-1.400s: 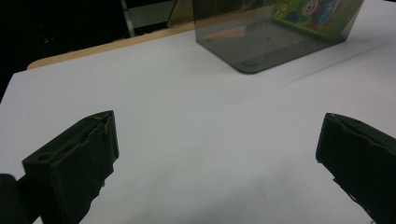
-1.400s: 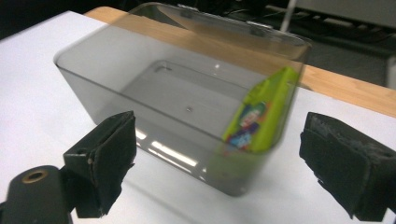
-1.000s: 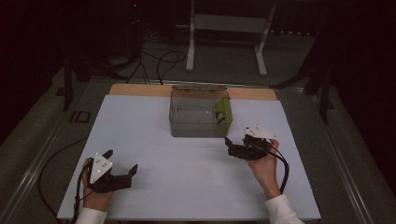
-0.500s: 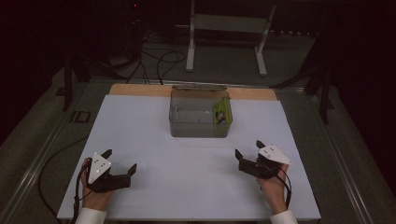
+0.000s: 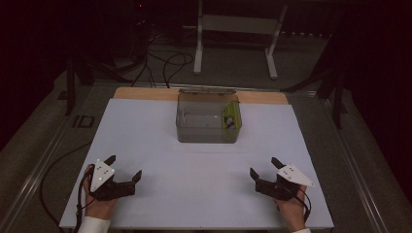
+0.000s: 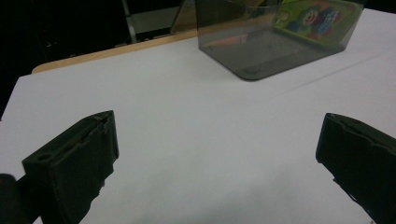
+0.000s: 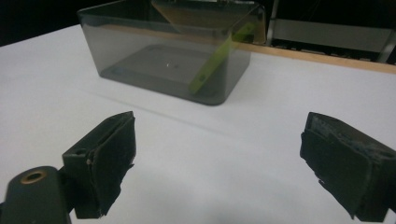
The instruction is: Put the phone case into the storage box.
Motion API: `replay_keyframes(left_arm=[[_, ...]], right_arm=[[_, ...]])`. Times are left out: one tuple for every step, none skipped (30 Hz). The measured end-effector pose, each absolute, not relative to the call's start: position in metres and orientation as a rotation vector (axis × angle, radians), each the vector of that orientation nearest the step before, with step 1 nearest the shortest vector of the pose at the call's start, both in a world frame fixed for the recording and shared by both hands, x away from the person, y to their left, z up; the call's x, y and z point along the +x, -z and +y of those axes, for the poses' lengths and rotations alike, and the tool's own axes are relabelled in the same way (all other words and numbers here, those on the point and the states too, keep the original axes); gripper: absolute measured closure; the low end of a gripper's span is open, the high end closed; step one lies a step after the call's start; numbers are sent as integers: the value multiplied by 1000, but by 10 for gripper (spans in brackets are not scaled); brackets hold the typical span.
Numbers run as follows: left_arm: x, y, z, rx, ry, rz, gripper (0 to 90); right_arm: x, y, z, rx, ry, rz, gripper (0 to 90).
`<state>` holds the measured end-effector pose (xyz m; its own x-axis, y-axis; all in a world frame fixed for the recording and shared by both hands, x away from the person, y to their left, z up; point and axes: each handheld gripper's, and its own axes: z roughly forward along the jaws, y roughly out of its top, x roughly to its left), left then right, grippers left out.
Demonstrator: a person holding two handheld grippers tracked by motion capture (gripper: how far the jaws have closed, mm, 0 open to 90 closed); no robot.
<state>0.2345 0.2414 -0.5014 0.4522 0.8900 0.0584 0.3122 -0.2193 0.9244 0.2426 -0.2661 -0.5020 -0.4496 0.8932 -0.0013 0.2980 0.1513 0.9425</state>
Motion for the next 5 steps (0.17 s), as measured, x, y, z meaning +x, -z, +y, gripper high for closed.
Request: replay_keyframes(left_arm=[[235,501,241,1761,-768,1033,0],[235,502,241,1766,-769,1035,0],[235,502,241,1766,-769,1035,0],[235,502,241,1770,-764,1039,0],[236,503,241,1773,-762,1042,0]], right_arm=[[242,502,-267,1134,-1292,1846,105],[242,503,-267,1132,-1290,1846,104],[242,503,-267,1132,-1290,1846,104],[242,503,-268,1134,-1292,1843,104],[243,503,-268,1136,-1287,1848,104]])
